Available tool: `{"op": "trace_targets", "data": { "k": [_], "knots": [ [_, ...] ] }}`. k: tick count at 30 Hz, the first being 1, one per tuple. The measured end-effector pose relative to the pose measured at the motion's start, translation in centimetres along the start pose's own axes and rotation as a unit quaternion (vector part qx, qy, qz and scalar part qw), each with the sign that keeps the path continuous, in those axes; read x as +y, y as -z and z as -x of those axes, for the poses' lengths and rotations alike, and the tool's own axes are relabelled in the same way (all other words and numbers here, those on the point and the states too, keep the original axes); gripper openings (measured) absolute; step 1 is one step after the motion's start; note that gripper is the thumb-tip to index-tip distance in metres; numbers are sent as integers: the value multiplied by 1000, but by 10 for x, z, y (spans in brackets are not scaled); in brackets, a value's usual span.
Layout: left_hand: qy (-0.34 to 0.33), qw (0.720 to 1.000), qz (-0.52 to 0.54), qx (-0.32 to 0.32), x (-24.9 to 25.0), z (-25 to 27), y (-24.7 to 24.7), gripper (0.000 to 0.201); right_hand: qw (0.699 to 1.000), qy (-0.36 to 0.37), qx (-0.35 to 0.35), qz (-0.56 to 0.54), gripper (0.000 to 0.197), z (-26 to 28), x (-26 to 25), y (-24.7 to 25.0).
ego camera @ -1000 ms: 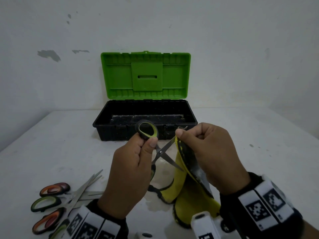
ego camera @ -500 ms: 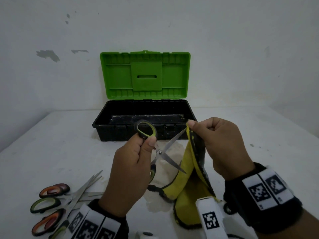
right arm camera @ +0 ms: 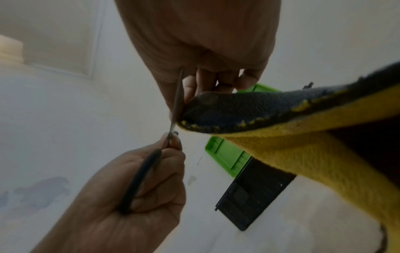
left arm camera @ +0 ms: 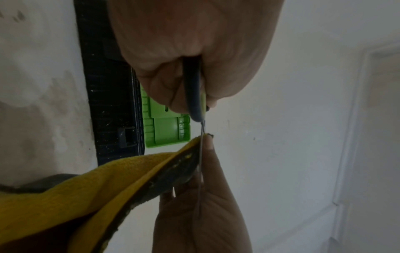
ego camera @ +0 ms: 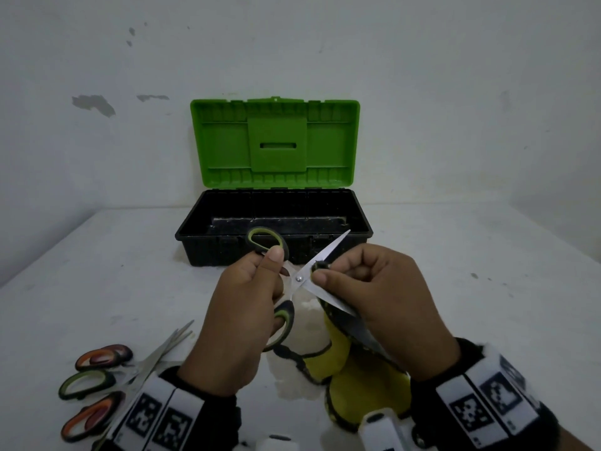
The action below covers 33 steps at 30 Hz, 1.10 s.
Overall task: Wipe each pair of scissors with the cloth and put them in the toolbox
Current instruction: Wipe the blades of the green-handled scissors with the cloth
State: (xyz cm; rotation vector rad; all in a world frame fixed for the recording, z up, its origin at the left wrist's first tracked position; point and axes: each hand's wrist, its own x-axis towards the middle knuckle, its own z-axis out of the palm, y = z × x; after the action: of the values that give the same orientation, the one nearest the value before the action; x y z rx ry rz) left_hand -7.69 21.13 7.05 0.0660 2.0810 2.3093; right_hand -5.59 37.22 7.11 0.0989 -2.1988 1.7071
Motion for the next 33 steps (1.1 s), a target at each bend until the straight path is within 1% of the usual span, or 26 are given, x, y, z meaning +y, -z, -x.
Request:
{"op": "trace_targets", "data": {
  "k": [2, 4, 6, 8, 10, 14, 15, 18, 19, 22, 23, 27, 31, 33],
  "knots": [
    [-2, 1000, 13, -8, 2, 0, 1, 43, 997, -52, -17, -61, 18, 2, -2, -1],
    [-2, 1000, 20, -17, 3, 1, 2, 43, 993, -81, -45, -76, 18, 3, -5, 0],
    [-2, 1000, 15, -23, 3, 1, 3, 38, 993, -79, -70, -57, 17, 4, -8, 1],
    [-5, 1000, 8, -25, 2, 2, 4, 37, 994, -67, -81, -27, 18, 5, -11, 1],
    [-7, 1000, 10, -28, 1, 2, 4, 40, 995, -63, -67, -23, 20, 4, -11, 1],
    [-2, 999, 6, -31, 0, 0, 6, 38, 998, -51, -4, -48, 23, -6, -6, 7],
    [-1, 999, 4, -32, 0, 0, 6, 38, 998, -49, -6, -49, 24, -7, -6, 7],
    [4, 999, 4, -36, 1, 1, 7, 44, 997, -49, -43, -40, 24, -2, -7, 4],
    [5, 999, 4, -39, 1, 1, 8, 45, 997, -49, -40, -40, 24, -3, -6, 4],
    [0, 999, -3, -46, 3, -1, 9, 43, 997, -53, 3, -56, 26, -8, -2, 7],
    [-1, 999, -5, -47, 3, -1, 10, 45, 996, -58, 3, -60, 27, -8, -2, 7],
    [-1, 998, -39, -49, 3, -2, 13, 52, 994, -71, -43, -68, 25, -2, -6, 3],
    [-2, 998, -27, -60, 5, -2, 16, 49, 995, -64, 3, -79, 26, -9, -4, 7],
    [-1, 998, -30, -55, 6, -2, 16, 51, 995, -60, 0, -78, 28, -9, -4, 7]
  ]
}}
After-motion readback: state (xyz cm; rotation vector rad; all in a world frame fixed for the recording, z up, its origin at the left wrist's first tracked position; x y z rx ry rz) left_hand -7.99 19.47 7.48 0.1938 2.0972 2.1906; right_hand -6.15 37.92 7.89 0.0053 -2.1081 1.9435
